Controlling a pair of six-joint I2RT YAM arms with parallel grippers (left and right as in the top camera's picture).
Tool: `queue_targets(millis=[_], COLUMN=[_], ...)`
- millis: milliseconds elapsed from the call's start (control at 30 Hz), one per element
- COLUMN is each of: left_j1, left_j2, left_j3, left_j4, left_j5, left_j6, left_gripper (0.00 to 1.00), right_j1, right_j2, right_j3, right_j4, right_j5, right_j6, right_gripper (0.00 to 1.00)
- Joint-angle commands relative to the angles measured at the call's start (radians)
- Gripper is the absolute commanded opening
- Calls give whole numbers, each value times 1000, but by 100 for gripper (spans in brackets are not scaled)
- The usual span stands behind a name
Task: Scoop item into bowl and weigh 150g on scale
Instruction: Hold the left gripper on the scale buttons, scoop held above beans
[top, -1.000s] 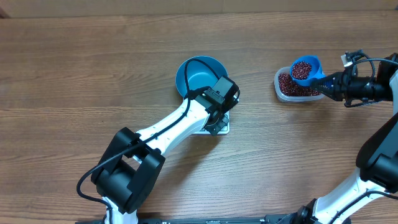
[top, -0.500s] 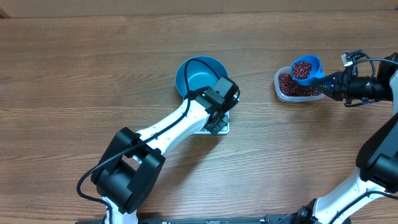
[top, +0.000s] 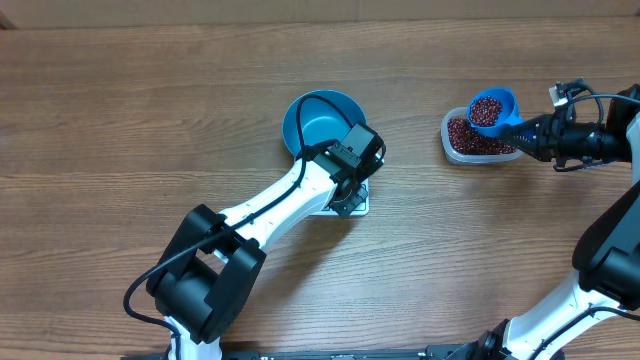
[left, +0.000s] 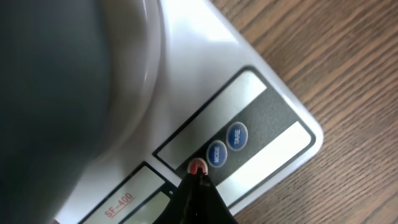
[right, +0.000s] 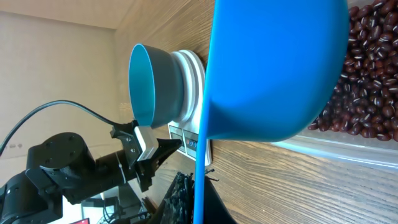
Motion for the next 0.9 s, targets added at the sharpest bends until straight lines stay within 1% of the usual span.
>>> queue_targets(millis=[0, 867], left_j1=[5, 5], left_j2=[3, 25], left_j3=[-24, -45], left_j4=[2, 37], left_j5=[9, 9], left_j6=[15, 19], left_gripper=[4, 4], right_j1=[-2, -2], right_j2=[3, 3], right_j3=[-5, -5], right_j4=[6, 8], right_j5=[-17, -16], right_j6=[-4, -5], right_gripper=[4, 4])
